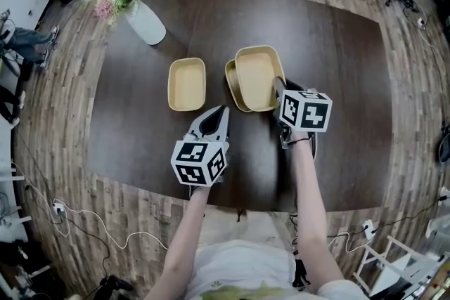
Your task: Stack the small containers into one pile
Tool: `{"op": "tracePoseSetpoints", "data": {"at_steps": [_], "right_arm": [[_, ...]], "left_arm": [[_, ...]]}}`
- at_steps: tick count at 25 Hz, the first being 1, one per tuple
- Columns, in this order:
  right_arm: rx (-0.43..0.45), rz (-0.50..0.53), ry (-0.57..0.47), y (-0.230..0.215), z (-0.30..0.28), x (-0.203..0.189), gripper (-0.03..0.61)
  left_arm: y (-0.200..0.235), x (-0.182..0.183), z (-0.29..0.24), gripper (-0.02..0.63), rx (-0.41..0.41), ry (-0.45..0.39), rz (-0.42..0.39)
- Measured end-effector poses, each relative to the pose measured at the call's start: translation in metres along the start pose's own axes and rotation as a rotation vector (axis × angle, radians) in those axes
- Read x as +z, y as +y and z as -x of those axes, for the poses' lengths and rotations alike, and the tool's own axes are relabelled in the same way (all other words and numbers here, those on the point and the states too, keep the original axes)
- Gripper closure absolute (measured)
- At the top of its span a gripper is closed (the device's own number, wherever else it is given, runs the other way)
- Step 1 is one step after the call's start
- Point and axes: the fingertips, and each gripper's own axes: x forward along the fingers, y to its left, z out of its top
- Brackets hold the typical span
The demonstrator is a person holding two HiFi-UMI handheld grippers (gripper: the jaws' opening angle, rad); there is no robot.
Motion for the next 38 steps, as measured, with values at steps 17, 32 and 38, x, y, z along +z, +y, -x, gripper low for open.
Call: {"op": "tracePoseSetpoints", "data": {"at_steps": [17,32,38], "right_arm": [[0.012,0.149,0.13,0.015,-0.041,-0.017,0.551],[0.038,0.179,0.125,0.024,-0.044,-0.023,0.466],[0.009,0.172,0.055,0.023,-0.039,-0.015,0.393]], "left_arm": [[0.025,-0.006,-0.002,0.589,0.032,0.016,0.048],[0.025,-0.009,-0.001,0.589,0.036,0.016,0.051],[0.025,-0.009,0.002,0.589,0.044,0.005,0.054]]}}
